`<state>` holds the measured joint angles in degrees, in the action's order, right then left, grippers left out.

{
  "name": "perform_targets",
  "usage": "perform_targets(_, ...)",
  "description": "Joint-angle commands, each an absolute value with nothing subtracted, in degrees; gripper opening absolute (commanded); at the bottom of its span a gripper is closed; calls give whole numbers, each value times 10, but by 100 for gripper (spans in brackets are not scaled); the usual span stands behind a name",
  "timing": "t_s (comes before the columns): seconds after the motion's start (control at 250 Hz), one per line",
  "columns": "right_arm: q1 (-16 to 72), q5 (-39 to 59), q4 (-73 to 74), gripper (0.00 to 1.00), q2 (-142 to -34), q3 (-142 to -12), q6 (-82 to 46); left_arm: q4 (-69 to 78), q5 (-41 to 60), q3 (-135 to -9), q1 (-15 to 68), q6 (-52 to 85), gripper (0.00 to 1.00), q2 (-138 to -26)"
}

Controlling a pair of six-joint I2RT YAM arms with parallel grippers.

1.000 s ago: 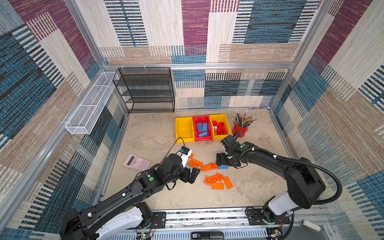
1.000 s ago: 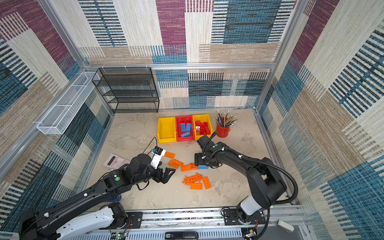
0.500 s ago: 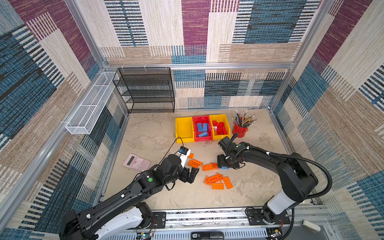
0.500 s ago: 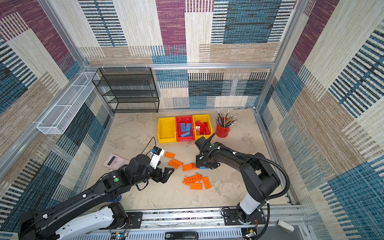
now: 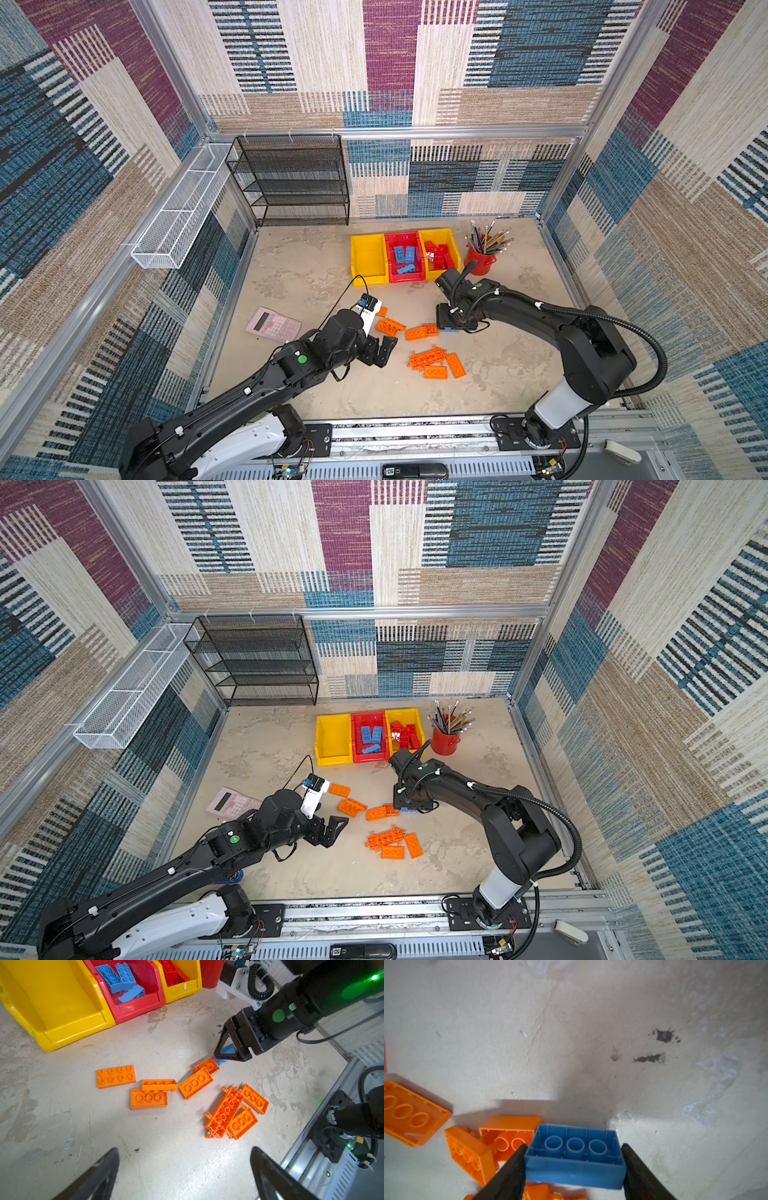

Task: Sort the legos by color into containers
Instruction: 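Lift the blue brick and carry it over the red bin, then release the blue brick into the red bin and withdraw the right gripper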

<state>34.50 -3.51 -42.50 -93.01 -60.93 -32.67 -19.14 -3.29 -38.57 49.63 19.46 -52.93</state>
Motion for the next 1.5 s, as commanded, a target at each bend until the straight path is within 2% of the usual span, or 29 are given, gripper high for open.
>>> perform_targets(0.0, 345, -46, -441, 66, -927, -635, -319, -177, -42, -391, 496, 177, 99, -538)
perform_targets(0.148, 345, -49, -455, 66, -941, -701, -303, -177, -44, -398, 493, 171, 99, -550)
perform_targets(0.3, 344, -50, -461, 66, -1003, -823, -268, -172, -22, -401, 461, 180, 99, -564)
perform_targets(0.632, 320, -38, -537, 66, -1257, -1199, -183, -181, 47, -430, 331, 167, 99, -604)
perform_targets(0.808, 298, -26, -613, 67, -1413, -1438, -159, -187, 69, -466, 281, 141, 99, -647)
perform_targets(0.868, 291, -11, -637, 71, -1459, -1515, -153, -186, 79, -481, 268, 135, 99, -665)
perform_targets(0.916, 287, 11, -639, 87, -1479, -1550, -145, -186, 87, -493, 258, 132, 99, -679)
perform_targets(0.968, 287, 29, -622, 100, -1476, -1550, -134, -186, 95, -506, 250, 129, 99, -692)
perform_targets(1.164, 287, 55, -505, 99, -1370, -1424, -112, -191, 104, -537, 235, 124, 99, -731)
perform_targets(1.38, 287, 21, -564, 99, -1318, -1417, -108, -178, 122, -543, 235, 143, 99, -750)
perform_targets(1.496, 288, 2, -567, 99, -1250, -1313, -115, -174, 137, -533, 238, 171, 100, -751)
